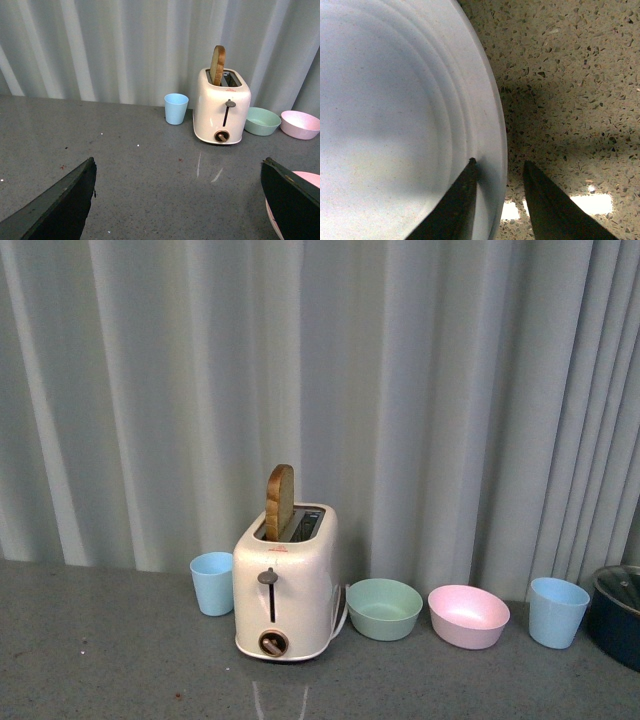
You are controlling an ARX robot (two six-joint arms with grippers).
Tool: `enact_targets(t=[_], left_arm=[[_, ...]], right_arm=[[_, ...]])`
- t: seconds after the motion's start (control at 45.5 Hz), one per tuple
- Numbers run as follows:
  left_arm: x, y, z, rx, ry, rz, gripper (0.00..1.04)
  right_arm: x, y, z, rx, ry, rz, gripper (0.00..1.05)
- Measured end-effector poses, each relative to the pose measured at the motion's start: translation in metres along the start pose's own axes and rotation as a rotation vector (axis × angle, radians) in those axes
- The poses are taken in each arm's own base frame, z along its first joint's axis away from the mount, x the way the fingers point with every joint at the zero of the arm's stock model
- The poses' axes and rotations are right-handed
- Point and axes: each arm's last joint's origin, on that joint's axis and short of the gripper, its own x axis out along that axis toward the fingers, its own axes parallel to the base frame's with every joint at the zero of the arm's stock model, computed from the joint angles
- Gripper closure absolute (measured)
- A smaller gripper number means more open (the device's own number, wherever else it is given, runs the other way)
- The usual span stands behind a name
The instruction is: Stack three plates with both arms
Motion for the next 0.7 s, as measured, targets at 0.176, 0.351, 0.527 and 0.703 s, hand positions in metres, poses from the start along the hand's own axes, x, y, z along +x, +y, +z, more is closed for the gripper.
enact_targets(t=[0.176,0.351,0.527,0.703], left_arm=[[0.0,0.0,0.0,0.0,0.0,0.0,0.07],[0.0,0.0,0.0,0.0,0.0,0.0,0.07],[0.0,0.0,0.0,0.0,0.0,0.0,0.07],[0.0,0.0,0.0,0.0,0.0,0.0,0.07]], right_arm=[[-0.003,0.0,0.002,0.019,-0.022,0.024,1.01],[-0.009,-0.001,0.005,0.032,-0.047,0.033,1.02],[-0.022,-0.001,0.01,0.029,-0.082,0.037,1.02],[-0.046,-0.002,0.02,0.024,-0.142,0.026,1.02]])
